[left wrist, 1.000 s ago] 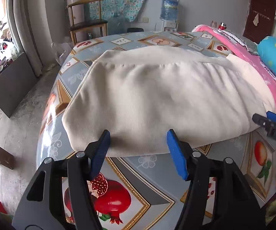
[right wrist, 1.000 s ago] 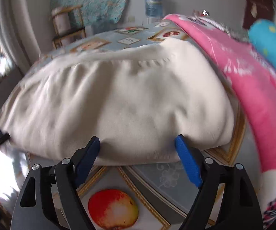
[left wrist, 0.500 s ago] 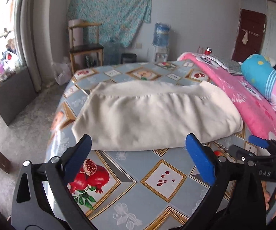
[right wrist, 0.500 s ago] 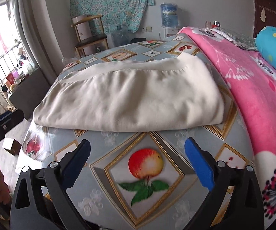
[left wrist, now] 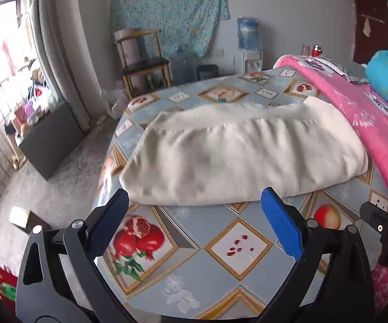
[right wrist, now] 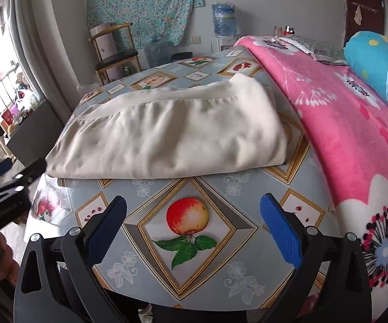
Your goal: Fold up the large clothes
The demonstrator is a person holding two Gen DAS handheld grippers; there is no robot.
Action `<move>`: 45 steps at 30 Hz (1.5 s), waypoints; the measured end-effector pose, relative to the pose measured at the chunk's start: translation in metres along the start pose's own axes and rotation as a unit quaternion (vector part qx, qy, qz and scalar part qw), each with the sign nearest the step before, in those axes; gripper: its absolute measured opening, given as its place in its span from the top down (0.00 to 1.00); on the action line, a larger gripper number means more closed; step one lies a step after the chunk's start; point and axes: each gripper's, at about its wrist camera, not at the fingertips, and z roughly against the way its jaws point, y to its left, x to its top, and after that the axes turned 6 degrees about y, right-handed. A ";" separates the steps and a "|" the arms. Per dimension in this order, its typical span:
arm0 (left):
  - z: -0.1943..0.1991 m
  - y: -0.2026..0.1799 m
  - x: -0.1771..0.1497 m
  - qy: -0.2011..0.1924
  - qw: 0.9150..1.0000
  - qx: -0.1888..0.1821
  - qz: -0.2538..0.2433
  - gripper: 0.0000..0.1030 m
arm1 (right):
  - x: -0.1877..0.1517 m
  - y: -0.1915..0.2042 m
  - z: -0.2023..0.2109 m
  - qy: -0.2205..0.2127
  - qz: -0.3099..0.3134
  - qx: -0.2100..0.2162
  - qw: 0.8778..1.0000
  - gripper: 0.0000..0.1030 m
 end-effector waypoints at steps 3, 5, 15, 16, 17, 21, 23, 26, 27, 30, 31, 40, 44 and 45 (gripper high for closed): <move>-0.003 -0.003 -0.002 0.019 1.000 -0.007 0.019 0.08 | 0.002 0.000 0.000 0.006 0.005 -0.008 1.000 0.06; -0.005 -0.006 -0.004 0.026 0.999 -0.002 0.021 0.08 | 0.004 -0.001 -0.002 0.011 0.003 -0.007 1.000 0.06; -0.017 -0.018 -0.008 0.055 0.998 -0.010 0.011 0.08 | 0.007 0.003 -0.007 0.014 0.014 -0.026 0.999 0.06; -0.017 -0.019 -0.008 0.055 0.998 -0.010 0.009 0.08 | 0.007 0.003 -0.008 0.016 0.014 -0.026 0.999 0.06; -0.018 -0.019 -0.007 0.055 0.998 -0.011 0.007 0.08 | 0.007 0.004 -0.009 0.018 0.014 -0.028 0.999 0.06; -0.019 -0.020 -0.007 0.058 0.998 -0.011 0.003 0.08 | 0.008 0.007 -0.011 0.016 0.023 -0.038 0.999 0.06; -0.020 -0.021 -0.007 0.058 0.998 -0.011 0.003 0.08 | 0.009 0.009 -0.010 0.014 0.028 -0.041 0.999 0.06; -0.020 -0.021 -0.007 0.060 0.998 -0.012 0.003 0.08 | 0.009 0.010 -0.009 0.012 0.029 -0.041 0.999 0.06; -0.021 -0.020 -0.007 0.060 0.998 -0.012 0.003 0.08 | 0.009 0.010 -0.009 0.012 0.029 -0.042 0.999 0.06; -0.022 -0.020 -0.008 0.061 0.998 -0.012 0.002 0.08 | 0.009 0.009 -0.009 0.013 0.027 -0.041 0.999 0.06; -0.022 -0.020 -0.009 0.062 0.998 -0.012 0.001 0.08 | 0.009 0.009 -0.009 0.014 0.026 -0.041 0.999 0.06; -0.023 -0.024 -0.012 0.066 0.998 -0.016 -0.005 0.08 | 0.009 0.008 -0.009 0.015 0.026 -0.041 0.999 0.06; -0.023 -0.024 -0.012 0.066 0.998 -0.017 -0.005 0.08 | 0.009 0.008 -0.009 0.014 0.025 -0.040 0.999 0.06; -0.023 -0.024 -0.012 0.066 0.998 -0.017 -0.005 0.08 | 0.009 0.009 -0.008 0.013 0.026 -0.041 0.999 0.06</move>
